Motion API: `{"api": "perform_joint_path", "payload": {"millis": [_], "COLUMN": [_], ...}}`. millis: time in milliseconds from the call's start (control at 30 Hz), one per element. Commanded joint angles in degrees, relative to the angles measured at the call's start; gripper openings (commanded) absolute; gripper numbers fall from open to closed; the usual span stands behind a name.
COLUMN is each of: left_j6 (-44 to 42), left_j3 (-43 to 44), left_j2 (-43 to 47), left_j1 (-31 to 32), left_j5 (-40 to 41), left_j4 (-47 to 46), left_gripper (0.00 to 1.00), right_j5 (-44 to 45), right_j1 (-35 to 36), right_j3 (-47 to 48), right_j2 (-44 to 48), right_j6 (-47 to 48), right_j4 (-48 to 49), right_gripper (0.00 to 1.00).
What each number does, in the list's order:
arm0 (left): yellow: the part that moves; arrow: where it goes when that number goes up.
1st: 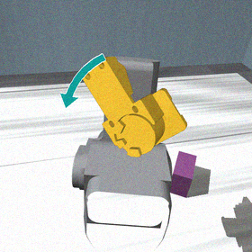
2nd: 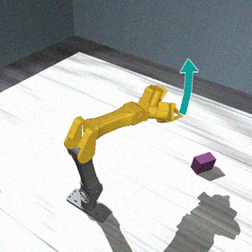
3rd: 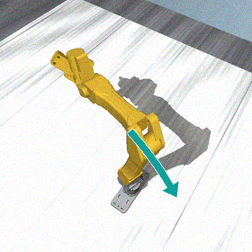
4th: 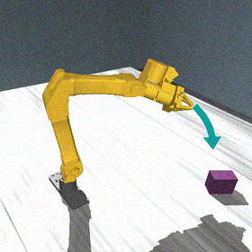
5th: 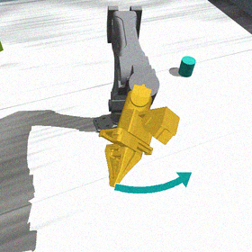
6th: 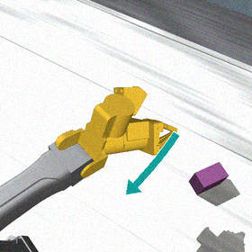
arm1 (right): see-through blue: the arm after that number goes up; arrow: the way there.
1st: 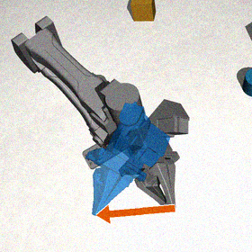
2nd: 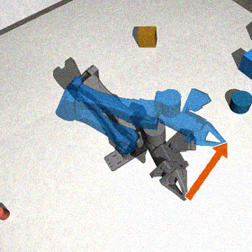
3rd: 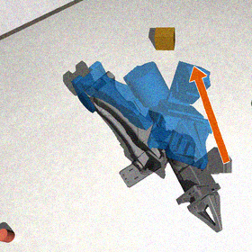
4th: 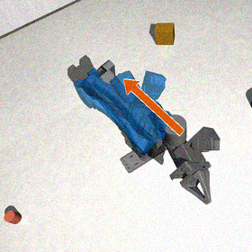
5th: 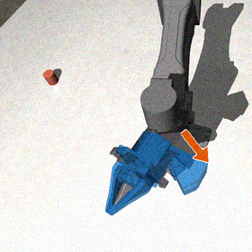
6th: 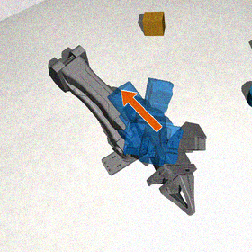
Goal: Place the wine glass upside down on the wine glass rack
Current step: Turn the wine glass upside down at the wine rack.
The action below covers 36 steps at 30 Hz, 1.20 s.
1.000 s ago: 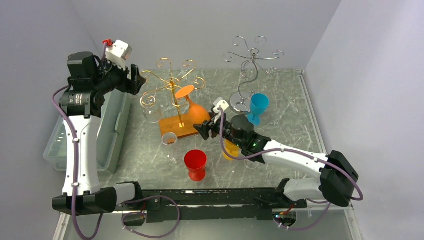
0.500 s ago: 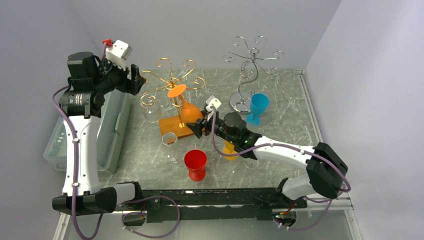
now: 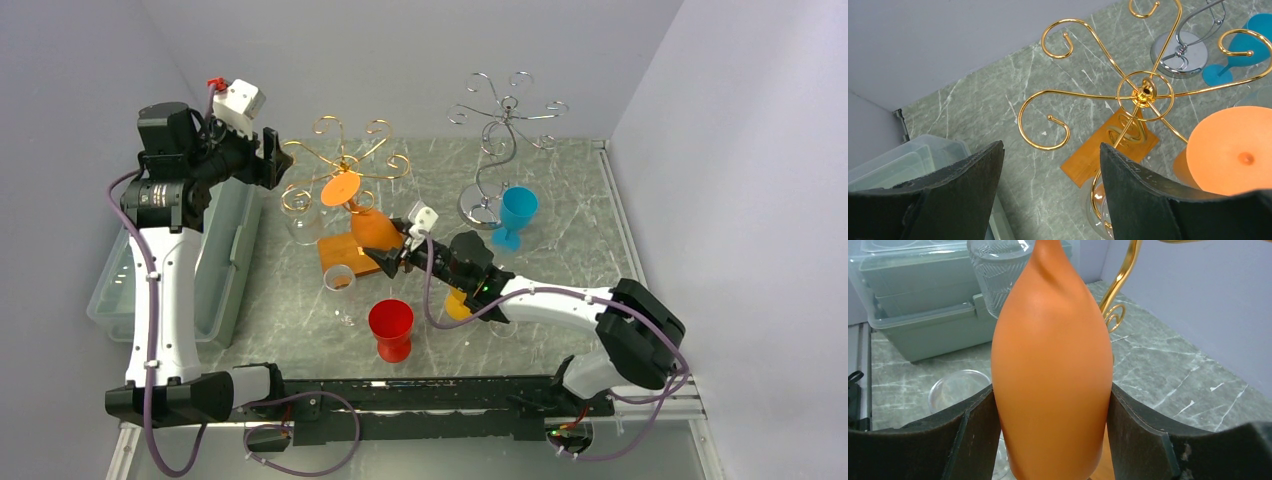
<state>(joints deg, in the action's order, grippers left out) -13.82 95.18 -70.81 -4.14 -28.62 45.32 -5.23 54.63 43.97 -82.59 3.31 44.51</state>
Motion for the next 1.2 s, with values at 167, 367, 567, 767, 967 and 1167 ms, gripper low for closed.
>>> {"api": "perform_joint_path", "payload": {"millis": [167, 367, 567, 767, 967, 1167], "left_j6": [0.7, 1.0, 1.3, 1.3, 1.3, 1.3], "left_j3": [2.4, 2.2, 2.1, 1.8, 1.7, 1.6], "left_j2": [-0.4, -0.7, -0.9, -1.0, -0.9, -0.8], "left_j1": [0.2, 0.1, 0.1, 0.1, 0.1, 0.1], "left_j5": [-0.3, -0.1, -0.1, 0.0, 0.2, 0.2], "left_j4": [-1.1, -1.6, -1.8, -1.9, -2.1, -2.2], "left_gripper": [0.76, 0.76, 0.75, 0.76, 0.75, 0.76], "right_j5": [-1.4, -0.3, 1.1, 2.7, 3.3, 0.6], "right_j1": [0.1, 0.1, -0.1, -1.3, -2.6, -2.8], "right_j3": [-1.2, -3.6, -5.3, -7.5, -9.6, -8.0], "right_j2": [-1.2, -1.8, -2.2, -1.7, -1.4, -2.3], "right_j6": [2.9, 2.7, 1.7, -1.0, -3.2, -2.6], "right_j4": [9.9, 14.7, 17.6, 21.1, 23.7, 22.4], "right_gripper": [0.47, 0.47, 0.47, 0.46, 0.45, 0.45]}}
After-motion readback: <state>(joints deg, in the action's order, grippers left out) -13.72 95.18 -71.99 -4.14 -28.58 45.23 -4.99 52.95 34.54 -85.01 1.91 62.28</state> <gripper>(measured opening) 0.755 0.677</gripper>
